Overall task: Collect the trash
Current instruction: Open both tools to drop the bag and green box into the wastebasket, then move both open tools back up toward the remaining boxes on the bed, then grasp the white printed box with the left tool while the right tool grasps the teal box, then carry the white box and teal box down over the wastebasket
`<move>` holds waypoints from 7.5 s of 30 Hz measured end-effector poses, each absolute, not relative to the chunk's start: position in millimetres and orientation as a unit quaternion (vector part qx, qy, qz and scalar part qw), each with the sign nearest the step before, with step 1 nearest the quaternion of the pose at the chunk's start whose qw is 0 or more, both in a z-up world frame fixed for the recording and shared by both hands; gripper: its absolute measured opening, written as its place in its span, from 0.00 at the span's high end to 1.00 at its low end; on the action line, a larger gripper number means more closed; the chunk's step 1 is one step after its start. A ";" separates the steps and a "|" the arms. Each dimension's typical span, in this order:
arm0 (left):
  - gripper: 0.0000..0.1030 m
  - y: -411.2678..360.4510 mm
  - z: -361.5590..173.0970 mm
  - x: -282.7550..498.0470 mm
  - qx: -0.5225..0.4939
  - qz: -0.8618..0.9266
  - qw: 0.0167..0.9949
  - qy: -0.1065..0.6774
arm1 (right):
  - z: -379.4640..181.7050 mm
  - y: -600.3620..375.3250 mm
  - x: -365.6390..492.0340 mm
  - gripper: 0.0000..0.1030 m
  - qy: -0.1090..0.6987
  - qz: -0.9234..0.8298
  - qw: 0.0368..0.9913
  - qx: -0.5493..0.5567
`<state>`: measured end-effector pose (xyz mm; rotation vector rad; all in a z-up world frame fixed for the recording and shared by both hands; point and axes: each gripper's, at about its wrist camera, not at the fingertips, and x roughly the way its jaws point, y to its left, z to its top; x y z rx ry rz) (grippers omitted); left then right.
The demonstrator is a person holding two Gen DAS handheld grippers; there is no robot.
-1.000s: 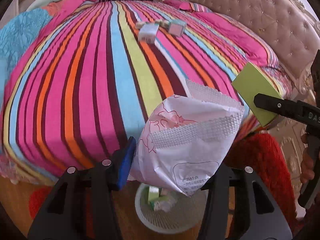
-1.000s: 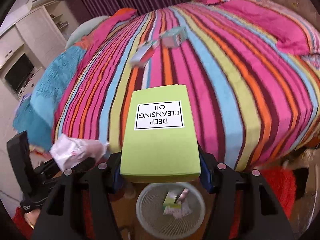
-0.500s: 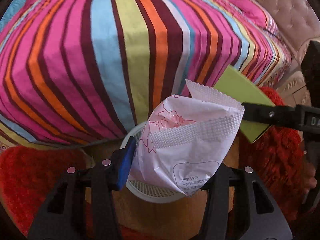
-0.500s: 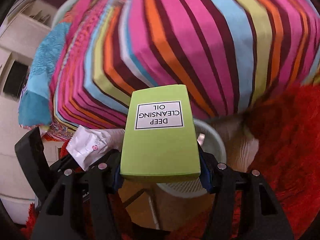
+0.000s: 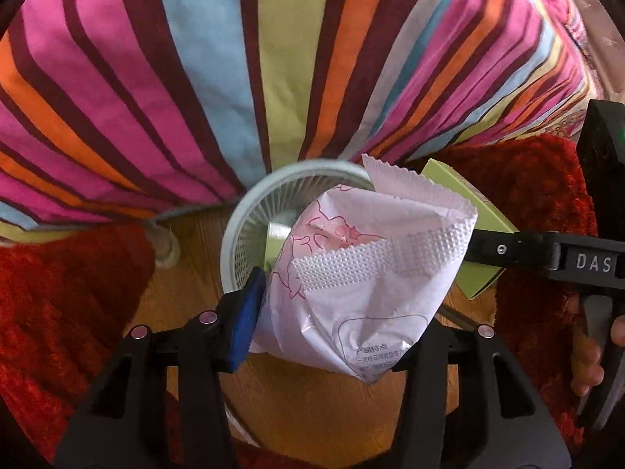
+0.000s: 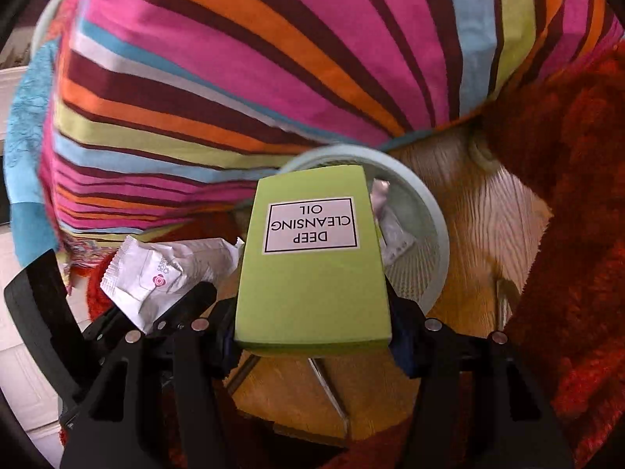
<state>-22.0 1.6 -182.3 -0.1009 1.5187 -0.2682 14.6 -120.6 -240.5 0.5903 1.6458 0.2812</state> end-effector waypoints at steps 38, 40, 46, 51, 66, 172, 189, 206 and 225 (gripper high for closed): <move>0.17 -14.0 -249.9 -14.2 -0.021 -0.095 0.609 0.787 | -306.6 -104.1 23.6 0.26 0.796 0.075 0.551 0.238; 0.17 -13.5 -250.0 -14.6 -0.022 -0.094 0.609 0.787 | -307.7 -105.5 23.1 0.26 0.797 0.071 0.549 0.241; 0.17 -13.1 -246.9 -14.1 -0.019 -0.089 0.613 0.785 | -307.2 -108.6 24.2 0.18 0.794 0.072 0.550 0.249; 0.17 -16.0 -245.4 -15.8 -0.016 -0.088 0.617 0.782 | -306.8 -109.0 23.6 0.18 0.792 0.072 0.552 0.250; 0.17 -12.7 -230.2 -16.5 -0.013 -0.080 0.641 0.763 | -294.5 -105.6 22.0 0.18 0.778 0.079 0.578 0.233; 0.17 -8.1 -53.2 334.5 -0.012 -0.030 0.896 0.443 | -75.9 -103.8 376.1 0.09 0.407 0.014 0.909 0.094; 0.47 -2.0 -42.2 323.5 -0.012 -0.031 0.902 0.430 | -76.2 -119.4 338.1 0.50 0.427 0.050 0.898 0.088; 0.47 2.1 -19.2 242.2 -0.035 -0.030 0.902 0.430 | -48.9 -138.7 254.7 0.50 0.413 0.068 0.902 0.103; 0.47 -3.6 -11.1 142.4 -0.022 -0.039 0.903 0.426 | -42.7 -142.1 160.4 0.50 0.410 0.087 0.903 0.090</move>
